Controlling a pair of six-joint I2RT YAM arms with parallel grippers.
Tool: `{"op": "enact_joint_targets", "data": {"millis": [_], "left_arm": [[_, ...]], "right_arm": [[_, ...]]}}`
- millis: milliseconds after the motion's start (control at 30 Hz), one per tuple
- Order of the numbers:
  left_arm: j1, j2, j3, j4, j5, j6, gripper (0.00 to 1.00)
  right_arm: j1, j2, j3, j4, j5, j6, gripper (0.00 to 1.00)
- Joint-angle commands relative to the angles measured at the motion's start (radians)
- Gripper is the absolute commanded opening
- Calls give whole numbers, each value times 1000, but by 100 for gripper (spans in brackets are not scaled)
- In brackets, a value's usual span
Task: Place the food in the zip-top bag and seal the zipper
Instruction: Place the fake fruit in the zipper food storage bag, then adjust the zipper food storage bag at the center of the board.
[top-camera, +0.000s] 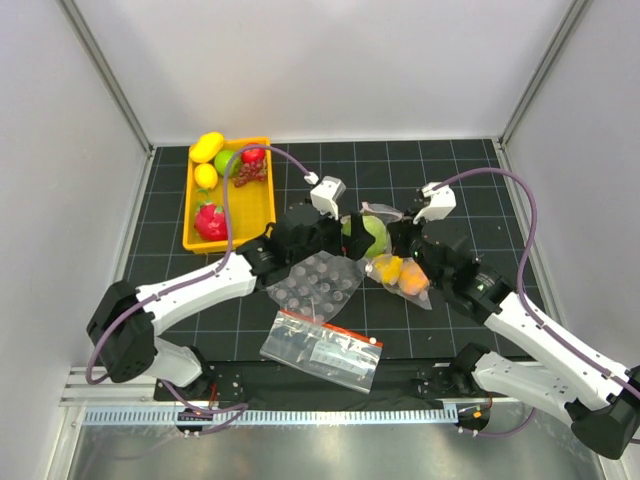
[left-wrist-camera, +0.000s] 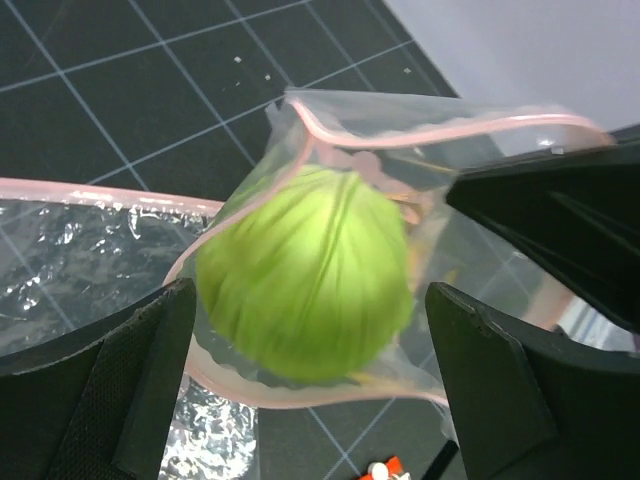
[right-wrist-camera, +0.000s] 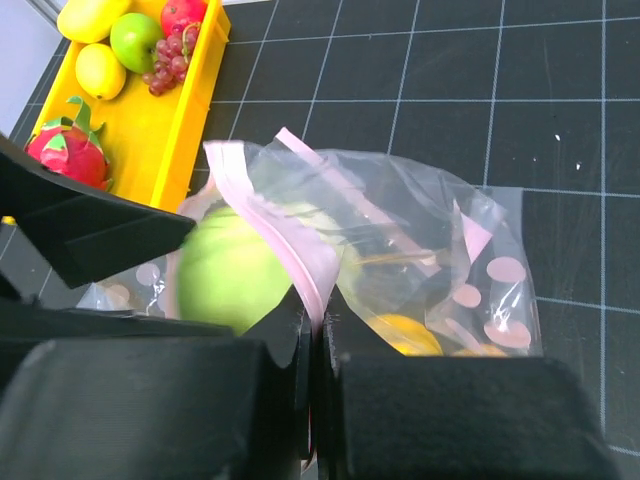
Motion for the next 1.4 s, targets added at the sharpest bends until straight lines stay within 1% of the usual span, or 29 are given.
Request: {"op": "enact_joint_targets", "data": {"millis": [0,67,233,267,400,467,500,533,700,767,900,967,1000,1067,1100,1133,1167,1200,1233,1267,1333,1367], "left_arm": [[5,-96,-11,40,37,1,100],[5,-115,-17,51,84,-2,100],[4,-190,-53,60,67,8,100],[5,-199,-53,50,17,11,100],[5,-198,-39,-32,-107,27,100],[5,-161,1,-92,-123,33,100],[5,-147,16,-146,-123,30,100],[4,-135,38,-159,-118,24,99],[5,-84,49,-174,-104,10,96],[4,-57,67,-185,-82,8,94],[5,-31,85,-202,-17,-1,88],[5,-23,90,-199,23,-13,82],[4,-15,90,-196,32,-16,76],[2,2,95,-193,55,-19,70],[2,11,104,-193,55,-24,62],[2,35,111,-193,85,-24,55],[2,45,118,-193,96,-25,46],[0,54,122,-193,121,-25,19],[2,49,127,-193,132,-25,5],[-1,33,121,-187,133,-25,0],[0,-18,77,-144,118,-18,0],[0,-91,61,-132,104,-10,0]], "right_arm": [[3,-7,13,79,1,10,1],[3,-3,15,77,-1,10,1],[2,-1,18,71,4,13,1],[2,-1,18,71,5,11,1],[2,-6,15,71,11,13,1],[2,-10,12,72,20,15,1],[2,-13,12,72,25,15,1],[2,-15,12,71,33,16,1],[2,-32,3,72,92,34,1],[2,-47,-6,72,137,50,1],[3,-71,-22,83,195,62,1],[2,-73,-23,83,212,67,1],[2,-73,-22,82,214,67,1],[0,-72,-23,82,214,68,1],[2,-71,-23,83,214,68,1],[2,-71,-23,83,211,68,1],[2,-71,-25,83,208,67,1],[3,-71,-25,83,206,65,1],[2,-71,-25,85,201,67,1],[2,-70,-26,86,195,62,1],[2,-53,-28,99,154,42,1],[2,-42,-23,105,137,41,1]]}}
